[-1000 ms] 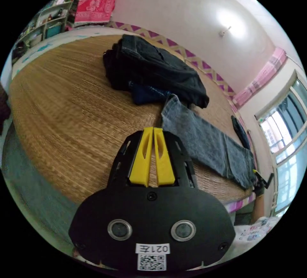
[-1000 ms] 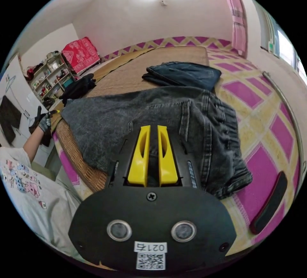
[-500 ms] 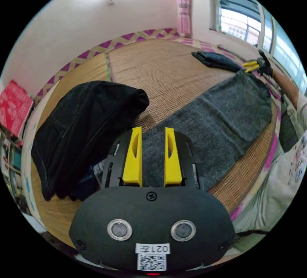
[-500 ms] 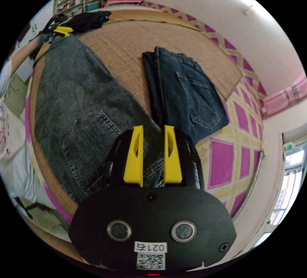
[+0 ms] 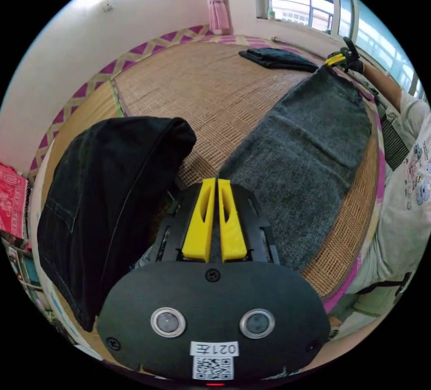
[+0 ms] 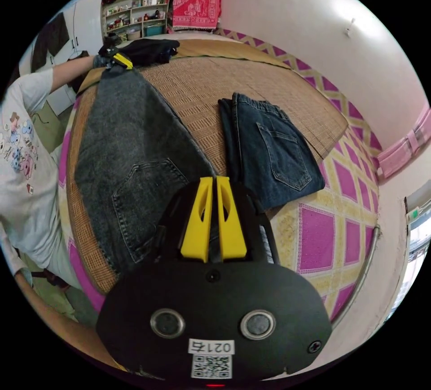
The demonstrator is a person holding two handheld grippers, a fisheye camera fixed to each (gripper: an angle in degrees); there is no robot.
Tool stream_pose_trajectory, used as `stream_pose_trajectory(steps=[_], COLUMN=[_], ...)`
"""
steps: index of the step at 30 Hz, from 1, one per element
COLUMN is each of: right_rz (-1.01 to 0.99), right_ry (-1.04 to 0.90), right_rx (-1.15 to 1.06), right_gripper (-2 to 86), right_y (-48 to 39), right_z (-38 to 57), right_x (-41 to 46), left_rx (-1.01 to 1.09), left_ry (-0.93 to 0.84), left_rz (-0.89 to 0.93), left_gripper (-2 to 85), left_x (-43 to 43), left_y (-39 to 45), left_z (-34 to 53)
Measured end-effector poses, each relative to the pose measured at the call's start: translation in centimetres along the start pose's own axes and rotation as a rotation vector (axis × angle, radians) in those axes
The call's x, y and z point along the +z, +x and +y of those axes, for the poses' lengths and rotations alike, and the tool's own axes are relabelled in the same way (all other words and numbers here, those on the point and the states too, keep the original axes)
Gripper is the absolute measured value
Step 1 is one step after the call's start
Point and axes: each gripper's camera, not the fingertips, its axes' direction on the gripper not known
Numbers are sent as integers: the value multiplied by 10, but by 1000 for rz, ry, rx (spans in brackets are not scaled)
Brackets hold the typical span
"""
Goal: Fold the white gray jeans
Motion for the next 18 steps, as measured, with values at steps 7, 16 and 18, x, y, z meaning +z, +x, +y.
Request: stream_pose_trajectory(steps=[7,16,18], right_rz=[-60,-157,-215], right_ry=[260,218,181], right_rx=[-49,-1,71], right_gripper=[-2,-6,-5], right_y=[-63,-212,-218], right_z=[66,198,219], right_x=[-129,-138,-111], left_rx=[4,-238,-315], left_ry=[363,363,324], left_rz=[54,208,253], left_gripper=[-9,-9,-9], left_x=[-136,-146,-125], left_y=[40,119,121], left_z=[82,241,262])
